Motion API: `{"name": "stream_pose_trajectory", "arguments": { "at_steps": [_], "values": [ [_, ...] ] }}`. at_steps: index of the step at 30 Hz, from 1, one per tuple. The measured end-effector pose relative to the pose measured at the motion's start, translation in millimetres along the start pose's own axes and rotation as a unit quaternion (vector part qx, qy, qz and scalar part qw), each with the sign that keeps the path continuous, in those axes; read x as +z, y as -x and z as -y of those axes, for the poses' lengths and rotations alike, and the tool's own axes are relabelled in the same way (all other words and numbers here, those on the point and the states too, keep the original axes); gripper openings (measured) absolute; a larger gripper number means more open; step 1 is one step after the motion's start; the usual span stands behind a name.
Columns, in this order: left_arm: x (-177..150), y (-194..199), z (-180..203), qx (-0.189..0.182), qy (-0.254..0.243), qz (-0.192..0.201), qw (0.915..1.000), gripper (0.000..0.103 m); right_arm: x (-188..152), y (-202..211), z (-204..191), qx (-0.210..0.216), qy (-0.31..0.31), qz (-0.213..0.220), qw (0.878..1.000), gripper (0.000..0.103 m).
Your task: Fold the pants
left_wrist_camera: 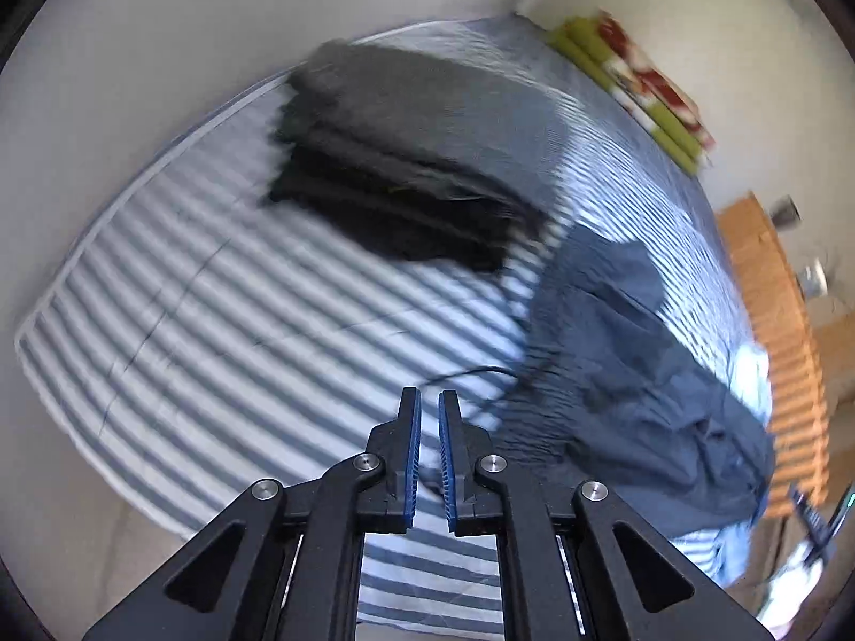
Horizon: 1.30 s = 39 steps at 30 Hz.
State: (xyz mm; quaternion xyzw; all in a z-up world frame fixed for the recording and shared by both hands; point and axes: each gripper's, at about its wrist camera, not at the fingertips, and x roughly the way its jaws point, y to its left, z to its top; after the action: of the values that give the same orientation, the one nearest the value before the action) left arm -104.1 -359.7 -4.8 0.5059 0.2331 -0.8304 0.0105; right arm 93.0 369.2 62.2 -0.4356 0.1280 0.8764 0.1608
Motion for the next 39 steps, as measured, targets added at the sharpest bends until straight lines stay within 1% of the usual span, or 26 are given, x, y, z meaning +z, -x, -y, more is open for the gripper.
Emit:
{"name": "stream_pose_trajectory", "arguments": {
  "at_steps": [1, 3, 5, 6, 7, 8, 10, 11, 13, 14, 16, 18, 19, 20, 22, 24, 26, 27, 28, 29, 30, 31, 32, 35, 37, 39],
  "values": [
    [1.0, 0.5, 18.1, -0.008, -0.019, -0.001, 0.9998, 0.010, 1.0, 4.0, 12.2, -0.009, -0.011, 0.003, 1.000, 0.037],
    [5.3, 3.3, 50.8, -0.021, -0.050, -0.002, 0.9985, 0.016, 4.6, 10.4, 44.4, -0.018, -0.041, 0.003, 0.999, 0.042],
    [11.3, -6.4, 92.8, -0.034, -0.083, -0.004, 0.9960, 0.029, 7.6, 12.6, 72.6, -0.035, -0.061, 0.015, 0.997, 0.042],
    [15.6, -16.0, 109.3, -0.039, -0.090, -0.007, 0.9952, 0.034, 10.4, 11.2, 86.8, -0.048, -0.065, 0.019, 0.997, 0.042],
    [19.6, -23.5, 128.2, -0.044, -0.098, -0.012, 0.9941, 0.042, 15.1, 6.0, 98.2, -0.060, -0.060, 0.013, 0.996, 0.042],
    [23.4, -31.3, 148.2, -0.048, -0.107, -0.017, 0.9930, 0.047, 19.2, 1.5, 104.3, -0.066, -0.056, 0.006, 0.996, 0.042],
    [31.8, -48.7, 185.6, -0.053, -0.124, -0.024, 0.9905, 0.053, 32.7, -16.2, 122.9, -0.078, -0.057, -0.009, 0.995, 0.042],
    [36.4, -55.6, 202.3, -0.057, -0.128, -0.026, 0.9898, 0.059, 36.8, -22.5, 128.7, -0.081, -0.062, -0.013, 0.995, 0.042],
    [47.3, -74.8, 232.4, -0.060, -0.130, -0.039, 0.9890, 0.068, 49.8, -41.2, 136.9, -0.067, -0.065, -0.029, 0.995, 0.042],
    [53.0, -85.5, 242.1, -0.055, -0.128, -0.040, 0.9894, 0.069, 56.2, -50.5, 136.5, -0.062, -0.059, -0.034, 0.996, 0.042],
    [71.7, -107.8, 261.4, -0.034, -0.127, -0.040, 0.9905, 0.070, 67.7, -69.7, 127.5, -0.058, -0.027, -0.041, 0.997, 0.042],
    [86.5, -124.6, 277.6, -0.015, -0.128, -0.040, 0.9908, 0.070, 79.2, -91.9, 110.5, -0.054, 0.021, -0.056, 0.997, 0.043],
    [89.9, -134.5, 283.4, -0.004, -0.131, -0.043, 0.9904, 0.074, 84.9, -104.1, 97.6, -0.052, 0.050, -0.065, 0.995, 0.043],
    [95.6, -145.1, 289.9, 0.013, -0.136, -0.048, 0.9895, 0.080, 87.7, -111.3, 89.3, -0.051, 0.070, -0.069, 0.994, 0.044],
    [104.8, -172.4, 298.4, 0.054, -0.147, -0.060, 0.9858, 0.084, 95.6, -130.8, 60.5, -0.043, 0.134, -0.077, 0.987, 0.047],
    [111.3, -200.4, 294.1, 0.070, -0.124, -0.094, 0.9853, 0.084, 101.3, -143.7, 38.0, -0.040, 0.178, -0.078, 0.980, 0.054],
    [113.6, -220.9, 287.5, 0.093, -0.113, -0.114, 0.9826, 0.084, 107.0, -159.5, 15.4, -0.030, 0.218, -0.081, 0.972, 0.054],
    [114.0, -231.3, 285.4, 0.109, -0.114, -0.121, 0.9801, 0.082, 108.4, -166.2, 7.6, -0.028, 0.233, -0.085, 0.968, 0.054],
    [112.6, -238.5, 282.3, 0.115, -0.115, -0.122, 0.9791, 0.076, 109.7, -173.6, 0.1, -0.026, 0.246, -0.089, 0.965, 0.054],
    [111.6, -244.7, 279.3, 0.117, -0.114, -0.126, 0.9784, 0.064, 110.5, -181.5, -8.0, -0.025, 0.260, -0.094, 0.961, 0.054],
    [110.8, -248.7, 277.2, 0.118, -0.112, -0.130, 0.9780, 0.056, 111.5, -190.2, -16.0, -0.025, 0.275, -0.101, 0.956, 0.054],
    [110.0, -253.0, 276.2, 0.122, -0.116, -0.134, 0.9767, 0.039, 111.9, -196.4, -22.9, -0.022, 0.285, -0.106, 0.952, 0.054],
    [109.1, -255.7, 275.6, 0.126, -0.120, -0.135, 0.9754, 0.023, 112.3, -202.3, -28.7, -0.019, 0.296, -0.111, 0.949, 0.054],
    [109.1, -254.2, 274.3, 0.125, -0.131, -0.122, 0.9758, 0.006, 110.7, -211.7, -38.1, 0.003, 0.319, -0.121, 0.940, 0.054],
    [111.8, -247.0, 271.9, 0.113, -0.128, -0.109, 0.9791, 0.002, 105.7, -218.2, -42.0, 0.028, 0.334, -0.148, 0.930, 0.054],
    [113.6, -239.6, 268.4, 0.104, -0.124, -0.102, 0.9815, 0.002, 98.5, -223.6, -44.3, 0.035, 0.348, -0.173, 0.921, 0.053]
  ]
}}
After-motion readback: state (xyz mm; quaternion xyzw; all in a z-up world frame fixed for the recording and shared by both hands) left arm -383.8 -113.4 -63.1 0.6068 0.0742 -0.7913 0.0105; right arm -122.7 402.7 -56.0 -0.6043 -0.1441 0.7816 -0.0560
